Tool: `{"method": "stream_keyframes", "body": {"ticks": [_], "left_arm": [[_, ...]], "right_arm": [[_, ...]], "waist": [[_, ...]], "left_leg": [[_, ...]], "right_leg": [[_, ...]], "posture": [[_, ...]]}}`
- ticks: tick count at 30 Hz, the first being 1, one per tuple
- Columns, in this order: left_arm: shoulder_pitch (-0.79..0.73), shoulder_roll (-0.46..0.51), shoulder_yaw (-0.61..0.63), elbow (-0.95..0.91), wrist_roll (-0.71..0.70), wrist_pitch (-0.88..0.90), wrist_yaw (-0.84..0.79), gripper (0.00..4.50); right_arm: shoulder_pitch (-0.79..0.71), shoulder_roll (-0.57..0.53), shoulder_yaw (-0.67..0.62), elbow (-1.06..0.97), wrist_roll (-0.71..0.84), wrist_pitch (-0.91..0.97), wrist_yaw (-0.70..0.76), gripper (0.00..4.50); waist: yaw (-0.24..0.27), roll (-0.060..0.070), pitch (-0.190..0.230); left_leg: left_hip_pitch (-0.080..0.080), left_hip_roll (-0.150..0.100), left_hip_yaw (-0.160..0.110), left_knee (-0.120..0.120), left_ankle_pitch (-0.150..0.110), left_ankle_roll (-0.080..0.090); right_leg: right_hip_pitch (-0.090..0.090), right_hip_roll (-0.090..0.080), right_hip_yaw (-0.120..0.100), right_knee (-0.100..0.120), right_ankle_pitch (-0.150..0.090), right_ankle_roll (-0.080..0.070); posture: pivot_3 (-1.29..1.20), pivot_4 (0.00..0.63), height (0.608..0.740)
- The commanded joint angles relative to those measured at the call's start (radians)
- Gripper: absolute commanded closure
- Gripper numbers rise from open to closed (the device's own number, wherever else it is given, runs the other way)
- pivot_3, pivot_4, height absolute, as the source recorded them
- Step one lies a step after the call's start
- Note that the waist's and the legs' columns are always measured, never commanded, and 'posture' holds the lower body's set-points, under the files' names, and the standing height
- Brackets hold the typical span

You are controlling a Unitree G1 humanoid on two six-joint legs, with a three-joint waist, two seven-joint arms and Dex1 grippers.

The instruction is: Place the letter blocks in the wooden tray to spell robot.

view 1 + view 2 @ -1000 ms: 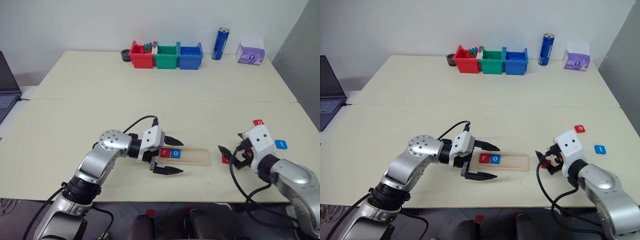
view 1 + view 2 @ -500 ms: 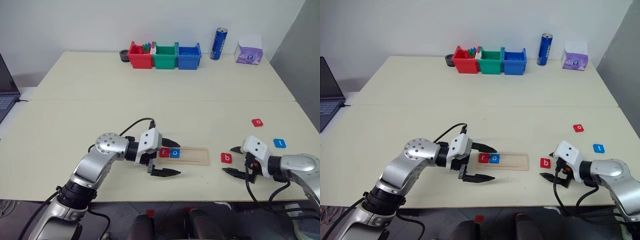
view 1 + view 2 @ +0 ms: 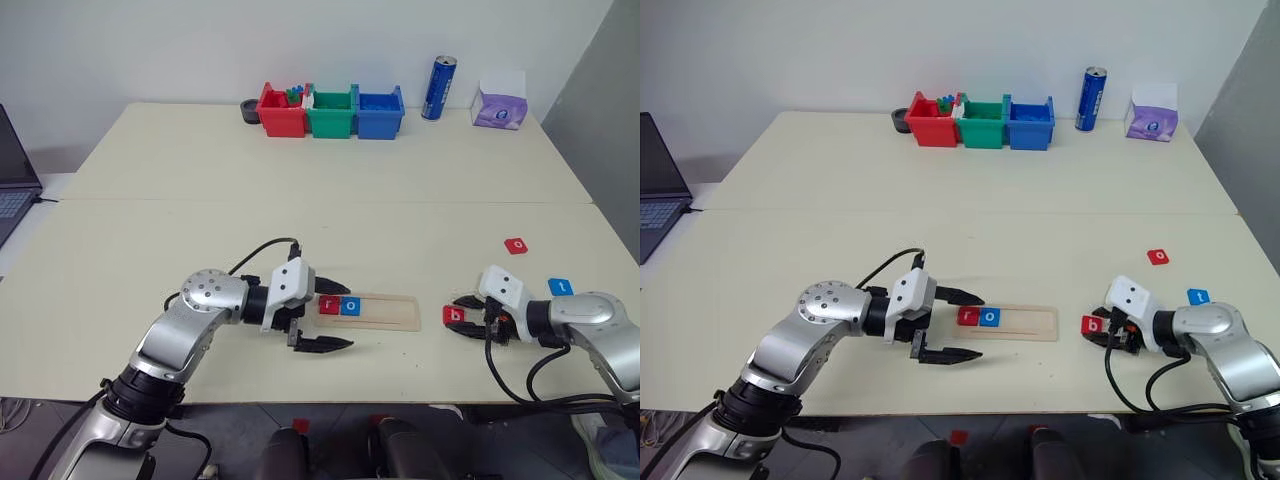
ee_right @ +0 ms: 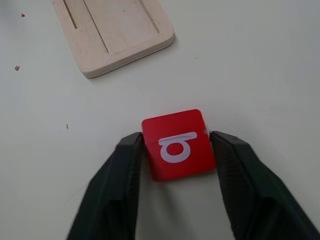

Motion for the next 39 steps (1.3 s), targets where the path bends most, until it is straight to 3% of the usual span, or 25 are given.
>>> {"method": "stream_keyframes", "body": {"ticks": [1, 7, 13, 22, 39], "left_arm": [[0.009, 0.018, 0.051, -0.021, -0.016, -0.009, 0.015, 0.0], [0.051, 0.066, 0.142, 0.025, -0.038, -0.01, 0.014, 0.0], [0.051, 0.11, 0.195, 0.121, -0.028, -0.074, -0.026, 0.0], [0.044, 0.099, 0.153, 0.155, 0.007, -0.151, -0.067, 0.0], [0.012, 0.053, 0.11, 0.155, 0.038, -0.183, -0.056, 0.0]], "right_arm": [[-0.013, -0.007, -0.018, -0.02, 0.009, -0.006, 0.018, 2.98], [-0.074, 0.012, -0.042, -0.145, 0.059, 0.083, -0.021, 2.99], [-0.228, 0.096, 0.066, -0.288, 0.085, 0.237, -0.064, 2.99], [-0.387, 0.179, 0.282, -0.183, 0.0, 0.259, -0.05, 2.99], [-0.449, 0.234, 0.393, -0.049, -0.124, 0.171, -0.004, 2.99]], "waist": [[0.0, 0.0, 0.0], [-0.005, 0.0, 0.0], [-0.004, 0.0, 0.0], [0.002, 0.0, 0.0], [-0.001, 0.0, 0.0]], "left_leg": [[0.0, 0.0, 0.0, 0.0, 0.0, 0.0], [0.003, 0.0, 0.0, 0.001, 0.0, 0.0], [0.005, 0.001, 0.0, 0.001, 0.0, 0.0], [0.0, 0.0, 0.0, 0.006, 0.0, 0.0], [-0.001, 0.001, -0.001, 0.01, 0.0, 0.001]], "right_leg": [[0.0, 0.0, 0.0, 0.001, 0.0, 0.0], [0.0, 0.0, 0.001, 0.005, 0.0, 0.0], [0.0, 0.001, 0.0, 0.008, -0.001, -0.001], [-0.001, -0.001, -0.001, 0.008, -0.001, -0.001], [-0.002, 0.0, -0.001, 0.012, -0.001, -0.001]], "posture": [[0.0, 0.15, 0.74], [0.0, 0.15, 0.74], [0.0, 0.15, 0.74], [0.0, 0.15, 0.74], [0.0, 0.15, 0.74]]}}
